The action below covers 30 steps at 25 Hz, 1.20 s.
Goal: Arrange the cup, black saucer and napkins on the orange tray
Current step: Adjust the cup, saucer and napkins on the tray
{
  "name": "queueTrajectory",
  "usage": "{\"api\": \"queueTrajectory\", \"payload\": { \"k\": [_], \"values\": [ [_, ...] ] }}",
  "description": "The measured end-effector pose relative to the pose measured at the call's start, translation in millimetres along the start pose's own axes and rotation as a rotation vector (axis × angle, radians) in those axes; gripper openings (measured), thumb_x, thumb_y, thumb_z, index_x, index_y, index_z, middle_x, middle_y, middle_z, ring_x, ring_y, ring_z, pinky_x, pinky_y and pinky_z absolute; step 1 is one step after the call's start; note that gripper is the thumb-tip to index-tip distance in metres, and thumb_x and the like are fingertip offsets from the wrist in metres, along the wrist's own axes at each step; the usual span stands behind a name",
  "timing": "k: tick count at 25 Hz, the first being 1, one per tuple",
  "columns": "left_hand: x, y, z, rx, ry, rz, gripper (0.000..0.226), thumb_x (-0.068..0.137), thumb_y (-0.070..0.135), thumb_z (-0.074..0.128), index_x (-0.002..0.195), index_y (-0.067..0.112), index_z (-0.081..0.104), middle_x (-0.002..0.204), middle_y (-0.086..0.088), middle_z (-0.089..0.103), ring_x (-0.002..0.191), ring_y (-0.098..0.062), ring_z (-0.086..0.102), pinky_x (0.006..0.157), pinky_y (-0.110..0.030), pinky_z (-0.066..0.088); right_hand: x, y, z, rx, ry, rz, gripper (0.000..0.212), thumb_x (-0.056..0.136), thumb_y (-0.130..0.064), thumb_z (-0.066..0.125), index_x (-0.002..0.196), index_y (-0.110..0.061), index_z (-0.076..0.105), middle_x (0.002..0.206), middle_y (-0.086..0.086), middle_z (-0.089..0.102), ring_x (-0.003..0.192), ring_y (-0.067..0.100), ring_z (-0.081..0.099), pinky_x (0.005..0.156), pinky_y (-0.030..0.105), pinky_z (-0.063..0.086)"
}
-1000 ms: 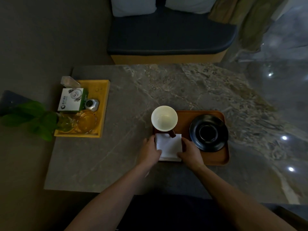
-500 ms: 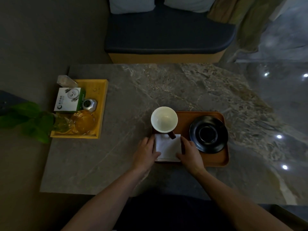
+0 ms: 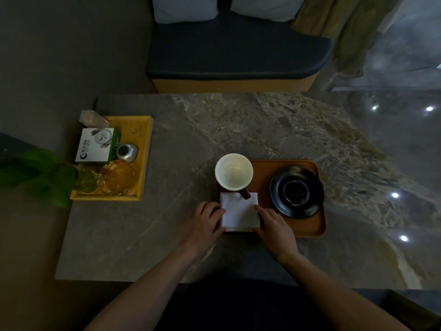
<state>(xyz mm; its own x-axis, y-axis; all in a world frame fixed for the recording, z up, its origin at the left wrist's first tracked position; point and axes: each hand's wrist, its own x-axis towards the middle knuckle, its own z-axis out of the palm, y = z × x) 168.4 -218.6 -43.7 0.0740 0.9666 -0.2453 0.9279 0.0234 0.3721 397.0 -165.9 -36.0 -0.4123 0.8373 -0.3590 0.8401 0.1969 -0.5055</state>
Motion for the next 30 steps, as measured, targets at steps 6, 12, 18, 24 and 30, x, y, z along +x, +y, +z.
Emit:
{"api": "queueTrajectory", "payload": {
  "k": [6,12,18,24,30],
  "values": [
    [3,-7,-11,-0.084,-0.079,0.004,0.053,0.087,0.047,0.064,0.134,0.024,0.054,0.140,-0.003,0.044,0.132,-0.022,0.033,0.105,-0.035,0.035,-1,-5,-7,-0.059,0.003,-0.031,0.059,0.086,-0.042,0.064,0.139,-0.029,0.041,0.139,-0.002,0.048,0.121,0.015,0.049,0.092,0.031,0.048],
    [33,-31,-51,-0.185,0.043,0.026,0.029,0.082,0.027,0.072,0.106,0.013,0.066,0.106,-0.007,0.063,0.101,-0.024,0.057,0.087,-0.033,0.043,14,-9,-33,-0.041,0.113,-0.027,0.047,0.086,-0.049,0.059,0.129,-0.034,0.047,0.122,-0.004,0.060,0.108,0.014,0.057,0.088,0.035,0.049],
    [87,-46,-99,-0.056,-0.060,0.039,0.056,0.072,0.042,0.075,0.120,0.027,0.050,0.119,0.002,0.056,0.112,-0.020,0.049,0.086,-0.031,0.043,45,-23,-56,-0.152,0.181,-0.054,0.035,0.084,-0.054,0.057,0.114,-0.036,0.052,0.100,-0.008,0.067,0.095,0.016,0.060,0.083,0.040,0.045],
    [127,-37,-111,0.034,-0.287,0.106,0.112,0.063,0.046,0.083,0.152,0.034,0.015,0.156,0.005,0.028,0.141,-0.022,0.019,0.112,-0.045,0.029,60,-41,-51,-0.166,0.122,0.026,0.039,0.084,-0.053,0.062,0.117,-0.035,0.052,0.109,-0.012,0.069,0.106,0.016,0.060,0.100,0.049,0.037],
    [135,-29,-102,-0.024,-0.296,0.114,0.111,0.066,0.040,0.083,0.153,0.027,0.017,0.155,0.000,0.030,0.139,-0.025,0.021,0.111,-0.048,0.031,61,-43,-40,-0.095,0.133,0.095,0.039,0.085,-0.044,0.063,0.121,-0.033,0.052,0.107,-0.010,0.069,0.104,0.015,0.061,0.098,0.045,0.036]
  ]
}}
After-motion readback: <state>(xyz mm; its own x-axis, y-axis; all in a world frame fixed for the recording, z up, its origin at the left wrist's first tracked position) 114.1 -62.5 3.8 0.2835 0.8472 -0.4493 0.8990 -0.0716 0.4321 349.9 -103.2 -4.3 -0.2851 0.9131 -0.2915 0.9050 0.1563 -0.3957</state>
